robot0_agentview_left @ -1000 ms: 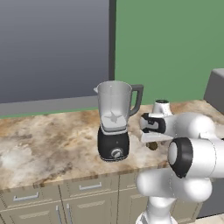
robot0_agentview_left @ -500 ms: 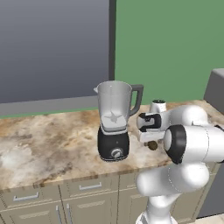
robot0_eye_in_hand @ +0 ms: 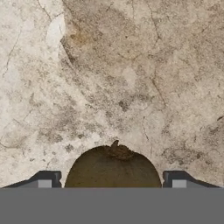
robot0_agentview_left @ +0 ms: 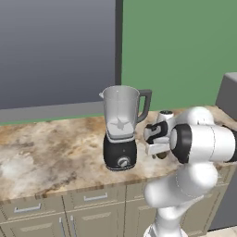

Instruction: Open the blender lid, put the kiwi in the blender, close the lid, and start the blender.

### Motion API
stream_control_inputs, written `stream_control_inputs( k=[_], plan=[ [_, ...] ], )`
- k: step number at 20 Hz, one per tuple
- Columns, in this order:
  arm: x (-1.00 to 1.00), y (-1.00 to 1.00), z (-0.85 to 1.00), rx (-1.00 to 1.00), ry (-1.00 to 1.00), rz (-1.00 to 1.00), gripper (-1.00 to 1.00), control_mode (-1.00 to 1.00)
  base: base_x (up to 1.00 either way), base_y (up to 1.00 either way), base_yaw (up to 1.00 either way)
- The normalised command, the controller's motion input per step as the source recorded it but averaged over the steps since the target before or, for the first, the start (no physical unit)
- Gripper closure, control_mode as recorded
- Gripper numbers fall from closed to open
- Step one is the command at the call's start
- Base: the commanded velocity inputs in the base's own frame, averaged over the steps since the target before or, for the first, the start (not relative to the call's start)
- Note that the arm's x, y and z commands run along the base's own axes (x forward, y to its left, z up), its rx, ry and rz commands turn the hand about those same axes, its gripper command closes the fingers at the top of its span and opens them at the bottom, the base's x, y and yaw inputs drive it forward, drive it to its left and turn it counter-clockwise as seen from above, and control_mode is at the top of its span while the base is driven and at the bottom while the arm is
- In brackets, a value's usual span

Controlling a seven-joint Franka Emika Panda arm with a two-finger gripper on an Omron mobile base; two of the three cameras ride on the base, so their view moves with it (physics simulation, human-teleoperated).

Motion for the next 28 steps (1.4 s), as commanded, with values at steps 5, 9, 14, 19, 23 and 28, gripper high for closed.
stream_control_inputs(
  k=[5, 9, 14, 19, 23, 28],
  plan=[
    [-0.35, 0.01, 0.42, 0.0, -0.05, 0.01, 1.0, -1.0, 0.0, 0.0, 0.0],
    [-0.44, 0.0, 1.0, 0.0, -0.13, 0.0, 1.0, -1.0, 0.0, 0.0, 0.0],
    [-0.28, 0.0, 1.0, 0.01, -0.02, 0.01, 1.0, -1.0, 0.0, 0.0, 0.0],
    [-0.29, 0.0, 1.0, 0.02, -0.08, 0.0, 1.0, -1.0, 0.0, 0.0, 0.0],
    [-0.25, 0.11, 1.0, 0.0, -0.07, 0.0, 1.0, -1.0, 0.0, 0.0, 0.0],
    [-0.17, 0.22, 1.0, 0.01, -0.06, 0.0, 1.0, -1.0, 0.0, 0.0, 0.0]
  ],
)
